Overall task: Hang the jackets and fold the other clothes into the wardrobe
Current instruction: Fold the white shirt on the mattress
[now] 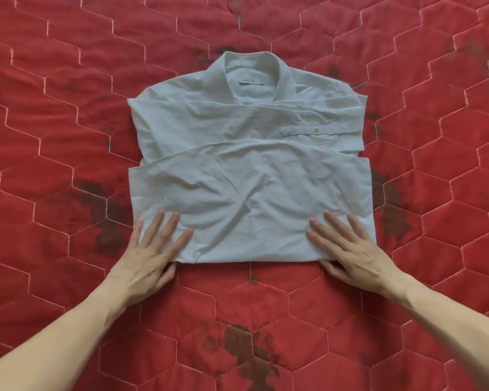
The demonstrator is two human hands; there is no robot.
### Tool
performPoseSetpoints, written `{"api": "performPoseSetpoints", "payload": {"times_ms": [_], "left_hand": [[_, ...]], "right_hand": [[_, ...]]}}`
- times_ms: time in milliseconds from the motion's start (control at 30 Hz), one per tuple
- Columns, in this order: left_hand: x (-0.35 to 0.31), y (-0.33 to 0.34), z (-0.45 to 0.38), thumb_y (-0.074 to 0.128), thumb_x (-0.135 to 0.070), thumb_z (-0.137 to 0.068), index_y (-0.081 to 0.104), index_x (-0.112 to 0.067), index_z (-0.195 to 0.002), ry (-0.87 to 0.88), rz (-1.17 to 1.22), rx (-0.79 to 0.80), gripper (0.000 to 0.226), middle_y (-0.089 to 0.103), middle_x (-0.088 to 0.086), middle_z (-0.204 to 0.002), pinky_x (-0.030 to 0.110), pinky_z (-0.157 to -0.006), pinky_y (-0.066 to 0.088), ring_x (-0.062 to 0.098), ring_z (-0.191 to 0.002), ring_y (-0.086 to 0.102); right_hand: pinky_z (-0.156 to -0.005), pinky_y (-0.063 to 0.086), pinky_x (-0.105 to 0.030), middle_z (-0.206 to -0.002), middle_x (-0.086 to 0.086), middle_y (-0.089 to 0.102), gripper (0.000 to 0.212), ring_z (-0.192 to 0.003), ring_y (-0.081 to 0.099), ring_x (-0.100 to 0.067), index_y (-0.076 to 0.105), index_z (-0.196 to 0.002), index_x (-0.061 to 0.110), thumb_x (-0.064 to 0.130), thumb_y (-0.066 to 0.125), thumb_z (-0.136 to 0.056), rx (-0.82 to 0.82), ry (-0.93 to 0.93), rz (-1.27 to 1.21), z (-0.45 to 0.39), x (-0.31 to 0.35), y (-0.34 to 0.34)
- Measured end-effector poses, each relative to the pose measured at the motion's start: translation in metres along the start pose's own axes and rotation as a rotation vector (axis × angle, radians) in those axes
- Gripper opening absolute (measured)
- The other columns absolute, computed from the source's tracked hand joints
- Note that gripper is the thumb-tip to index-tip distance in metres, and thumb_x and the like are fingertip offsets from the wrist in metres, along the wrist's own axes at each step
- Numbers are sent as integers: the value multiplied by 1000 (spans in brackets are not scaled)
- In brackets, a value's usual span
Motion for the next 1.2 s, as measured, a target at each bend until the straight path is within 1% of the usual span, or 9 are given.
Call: {"api": "performPoseSetpoints", "payload": {"times_ms": [100, 167, 300, 400, 533, 667, 833, 1033, 1200], "left_hand": [[-2, -17, -12, 77, -6, -73, 30, -12, -162, -90, -11, -17, 100, 23, 25, -168, 75, -112, 33, 50, -153, 22], [-7, -27, -16, 66, 15, -66, 26, -9, -161, -152, -37, -68, 106, 28, 29, -164, 74, -110, 37, 52, -150, 27], [-10, -19, -14, 47, 5, -95, -18, -21, -161, -281, -5, 35, 95, -21, 19, -169, 61, -127, 12, 43, -157, -14], [-10, -15, -7, 42, 5, -92, -35, -22, -155, -335, -29, 134, 103, -39, 15, -163, 54, -129, 6, 40, -156, -23], [-7, -19, 2, 40, 22, -76, -27, -18, -158, -335, 7, 144, 113, -39, 15, -162, 51, -130, 7, 39, -157, -22], [-13, -22, 7, 39, 23, -76, -12, -11, -163, -311, 26, 126, 106, -21, 20, -169, 51, -129, 8, 41, -159, -11], [-23, -18, 18, 38, 24, -77, -8, -7, -164, -321, 41, 143, 103, -18, 22, -170, 47, -130, 8, 44, -158, -7], [-25, -18, 24, 43, 21, -80, -16, -10, -163, -344, 43, 209, 107, -24, 16, -170, 41, -130, 6, 38, -159, -11], [-23, -26, 24, 51, 18, -81, -10, -12, -165, -335, 133, 198, 108, -18, 12, -172, 37, -130, 12, 35, -160, -5]], "right_hand": [[-122, 30, -60, -171, -4, 29, 59, -158, 24, -35, 38, -161, 18, 41, 43, -107, -25, -4, 40, -1, -5, -10], [-121, 32, -61, -170, -9, 28, 60, -157, 23, -38, 38, -160, 15, 40, 42, -105, 6, -2, 62, 1, -5, -13], [-121, 33, -60, -171, -16, 23, 73, -158, 19, -42, 36, -161, 9, 39, 47, -95, 90, 46, 49, 4, -2, -19], [-119, 39, -57, -171, -15, 25, 80, -158, 21, -39, 38, -160, 6, 34, 51, -86, 149, 76, 9, 3, -8, -25], [-116, 43, -56, -168, -21, 28, 90, -155, 27, -43, 38, -158, 1, 15, 59, -71, 273, 64, 80, 0, -7, -28], [-113, 47, -55, -165, -24, 32, 81, -150, 32, -49, 37, -158, -1, -17, 37, -78, 217, 57, 160, -2, 3, -34], [-110, 50, -51, -167, -17, 32, 101, -150, 35, -47, 31, -161, 5, -24, 70, -72, 248, 207, 162, -1, 11, -35], [-128, 16, -55, -169, -3, -33, 123, -160, -16, -34, -28, -160, 24, 1, 63, -81, 474, 358, 123, 9, 8, -22], [-121, 32, -57, -174, -14, 8, 93, -159, 14, -43, 13, -167, 13, 49, 55, -92, 388, 333, 56, 3, 17, -33]]}}
Point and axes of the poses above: each hand's wrist, its own z-axis away from the middle knuckle, its own y-axis out of the palm, x = y × z, the point moved 7 cm from there along -z, towards the middle knuckle
